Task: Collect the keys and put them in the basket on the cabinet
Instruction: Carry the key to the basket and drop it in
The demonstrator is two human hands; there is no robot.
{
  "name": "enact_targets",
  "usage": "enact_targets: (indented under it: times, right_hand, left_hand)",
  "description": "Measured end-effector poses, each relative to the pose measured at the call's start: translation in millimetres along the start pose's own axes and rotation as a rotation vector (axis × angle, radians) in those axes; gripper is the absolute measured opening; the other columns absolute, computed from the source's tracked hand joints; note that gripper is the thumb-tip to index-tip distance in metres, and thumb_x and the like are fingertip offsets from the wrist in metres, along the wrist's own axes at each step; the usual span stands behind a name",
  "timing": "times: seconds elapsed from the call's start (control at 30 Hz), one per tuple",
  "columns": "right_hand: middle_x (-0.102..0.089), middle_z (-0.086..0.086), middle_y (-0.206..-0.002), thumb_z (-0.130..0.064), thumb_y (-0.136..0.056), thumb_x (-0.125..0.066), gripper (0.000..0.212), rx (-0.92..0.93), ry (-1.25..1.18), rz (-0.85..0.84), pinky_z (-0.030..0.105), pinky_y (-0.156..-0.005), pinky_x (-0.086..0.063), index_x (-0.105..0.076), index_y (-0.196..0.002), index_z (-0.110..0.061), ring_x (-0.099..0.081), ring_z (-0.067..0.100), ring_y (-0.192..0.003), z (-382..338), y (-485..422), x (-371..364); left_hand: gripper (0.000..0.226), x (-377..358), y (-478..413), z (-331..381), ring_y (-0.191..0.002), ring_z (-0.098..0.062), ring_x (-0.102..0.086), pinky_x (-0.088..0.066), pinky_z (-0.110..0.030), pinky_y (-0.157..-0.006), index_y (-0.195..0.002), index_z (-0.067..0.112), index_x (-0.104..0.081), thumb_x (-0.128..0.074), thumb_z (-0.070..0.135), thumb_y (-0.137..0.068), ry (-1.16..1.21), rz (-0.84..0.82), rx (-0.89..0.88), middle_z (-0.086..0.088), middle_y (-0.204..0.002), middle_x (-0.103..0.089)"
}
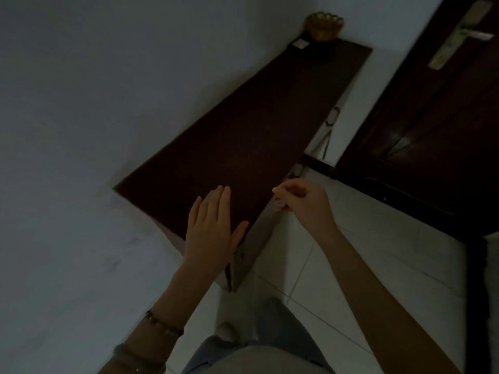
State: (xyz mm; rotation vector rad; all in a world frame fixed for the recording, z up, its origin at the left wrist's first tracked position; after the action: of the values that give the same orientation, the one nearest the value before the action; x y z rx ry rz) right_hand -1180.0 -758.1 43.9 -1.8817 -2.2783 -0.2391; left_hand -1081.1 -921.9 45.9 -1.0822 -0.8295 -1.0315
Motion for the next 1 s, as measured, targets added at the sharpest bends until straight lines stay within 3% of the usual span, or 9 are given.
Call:
enact_targets:
  times: [0.1,0.23,0.4,0.57,0.7,0.93,1.0]
  right_hand:
    - [-0.069,-0.004,-0.06,-0.016,-0.078,-0.069,0.008,-0.05,-0.024,0.069,0.042,-0.067,-0.059,-0.069,-0.071,-0.02,-0.068,0.018,-0.063,10,0,34]
    - [-0.068,0.007,-0.066,-0.015,-0.077,-0.07,0.012,-0.072,-0.022,0.15,0.049,-0.068,-0.058,-0.069,-0.068,-0.023,-0.066,0.024,-0.065,20,-7,82]
    - [-0.068,0.008,-0.067,-0.015,-0.076,-0.071,0.017,-0.084,-0.024,0.198,0.051,-0.069,-0.058,-0.068,-0.065,-0.027,-0.065,0.024,-0.065,38,-26,151]
    - [-0.07,0.009,-0.073,-0.018,-0.078,-0.07,0.004,-0.094,0.007,0.208,0.045,-0.07,-0.058,-0.069,-0.075,-0.016,-0.067,0.022,-0.068,60,-55,231]
    - [-0.069,0.008,-0.07,-0.014,-0.079,-0.069,0.003,-0.099,-0.018,0.21,0.034,-0.063,-0.059,-0.069,-0.078,-0.011,-0.066,0.012,-0.062,71,-77,294]
    - [-0.069,0.012,-0.07,-0.013,-0.076,-0.072,0.007,-0.172,-0.115,0.169,0.034,-0.059,-0.06,-0.068,-0.074,-0.007,-0.064,0.018,-0.059,90,-104,372]
    - [-0.069,0.006,-0.065,-0.011,-0.076,-0.072,0.006,-0.203,-0.149,0.156,0.029,-0.054,-0.059,-0.068,-0.073,-0.007,-0.064,0.014,-0.056,96,-113,387]
  left_hand:
    - [0.065,-12,-13,27,-0.121,-0.033,-0.05,-0.032,-0.049,-0.106,-0.132,-0.002,-0.041,-0.047,0.046,-0.088,0.007,-0.029,-0.066,-0.023,-0.131,-0.052]
    - [0.065,-31,-35,67,-0.123,-0.033,-0.048,-0.028,-0.048,-0.107,-0.133,-0.002,-0.04,-0.052,0.043,-0.087,0.032,-0.052,-0.124,-0.022,-0.133,-0.051]
    - [0.065,-58,-68,131,-0.122,-0.035,-0.049,-0.03,-0.05,-0.106,-0.131,-0.003,-0.041,-0.06,0.038,-0.085,0.027,-0.065,-0.158,-0.024,-0.132,-0.051]
    - [0.065,-92,-101,205,-0.12,-0.035,-0.05,-0.031,-0.05,-0.106,-0.131,-0.005,-0.043,-0.063,0.036,-0.084,0.024,-0.086,-0.166,-0.025,-0.131,-0.052]
    - [0.065,-118,-127,264,-0.121,-0.034,-0.049,-0.032,-0.05,-0.106,-0.132,-0.004,-0.042,-0.06,0.038,-0.085,0.042,-0.082,-0.176,-0.023,-0.132,-0.051]
    - [0.065,-152,-159,332,-0.123,-0.035,-0.047,-0.031,-0.05,-0.107,-0.133,-0.004,-0.039,-0.047,0.044,-0.09,0.047,-0.085,-0.194,-0.023,-0.134,-0.048]
    - [0.065,-160,-171,344,-0.124,-0.035,-0.046,-0.029,-0.05,-0.107,-0.134,-0.004,-0.039,-0.053,0.042,-0.089,0.035,-0.092,-0.207,-0.024,-0.135,-0.048]
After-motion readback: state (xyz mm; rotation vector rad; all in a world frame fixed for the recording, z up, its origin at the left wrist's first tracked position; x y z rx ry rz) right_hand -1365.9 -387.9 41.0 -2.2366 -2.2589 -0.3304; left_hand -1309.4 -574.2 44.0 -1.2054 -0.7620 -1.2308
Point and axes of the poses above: each hand's wrist, its own y-axis away from the middle knuckle, its own x-axis out of the back of the hand, z = x × y, the point moved 6 cm from there along -y, towards the middle knuckle
